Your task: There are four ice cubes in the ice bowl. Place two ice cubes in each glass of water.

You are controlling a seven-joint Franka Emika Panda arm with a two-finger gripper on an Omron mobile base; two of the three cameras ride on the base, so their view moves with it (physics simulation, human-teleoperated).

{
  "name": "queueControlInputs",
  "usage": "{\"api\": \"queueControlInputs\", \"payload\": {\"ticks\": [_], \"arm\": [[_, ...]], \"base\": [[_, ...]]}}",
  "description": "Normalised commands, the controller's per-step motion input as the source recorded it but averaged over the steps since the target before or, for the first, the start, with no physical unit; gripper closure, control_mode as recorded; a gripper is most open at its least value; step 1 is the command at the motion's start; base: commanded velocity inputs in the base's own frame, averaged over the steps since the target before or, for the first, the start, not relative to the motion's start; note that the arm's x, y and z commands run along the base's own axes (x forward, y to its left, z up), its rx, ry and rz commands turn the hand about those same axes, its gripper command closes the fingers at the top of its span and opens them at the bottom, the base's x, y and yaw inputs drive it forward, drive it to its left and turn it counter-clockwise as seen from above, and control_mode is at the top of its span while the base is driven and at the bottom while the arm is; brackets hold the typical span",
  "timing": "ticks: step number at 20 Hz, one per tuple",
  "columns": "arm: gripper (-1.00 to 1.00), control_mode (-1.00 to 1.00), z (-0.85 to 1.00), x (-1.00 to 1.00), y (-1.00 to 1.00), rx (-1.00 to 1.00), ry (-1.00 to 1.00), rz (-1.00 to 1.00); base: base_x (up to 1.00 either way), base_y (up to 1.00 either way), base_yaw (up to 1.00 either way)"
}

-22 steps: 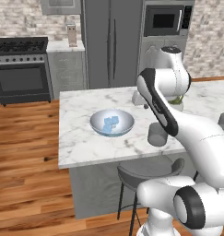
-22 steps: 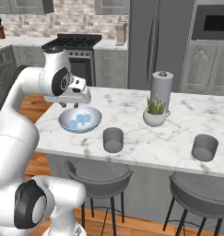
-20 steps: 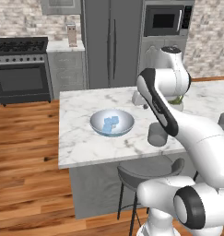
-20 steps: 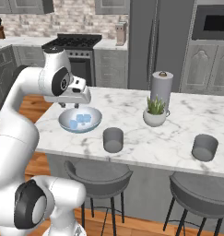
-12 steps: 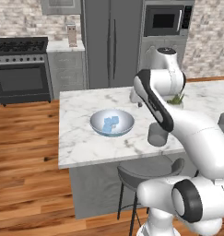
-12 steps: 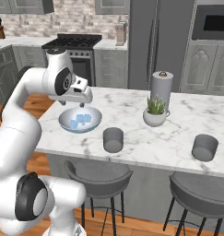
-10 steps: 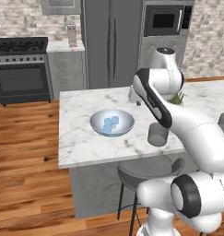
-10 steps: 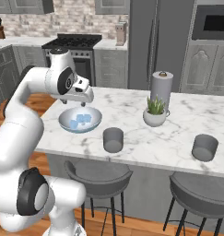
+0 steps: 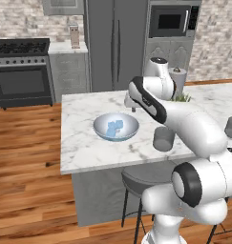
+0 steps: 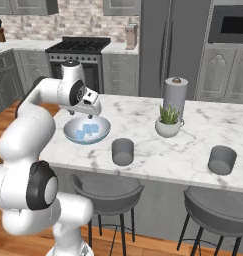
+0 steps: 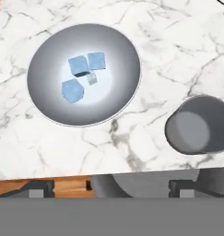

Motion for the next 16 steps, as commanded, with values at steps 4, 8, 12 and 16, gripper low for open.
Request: {"api": "queueControlInputs", "payload": {"ticks": [4,8,12,16], "arm": [[-1.00,-1.00,-0.59,0.38,0.42,-0.04,0.04,0.06],[-1.00,-1.00,-0.56,0.39,0.21,-0.01,0.15,0.02],[-1.00,-1.00,-0.21,0.22,0.05,0.00,0.03,0.02],[-1.00,-1.00,0.00,0.00,0.29,0.00,0.11,0.01]], "base": [[0.00,0.00,0.00],[0.00,0.00,0.00],[0.00,0.00,0.00],[0.00,0.00,0.00]]}}
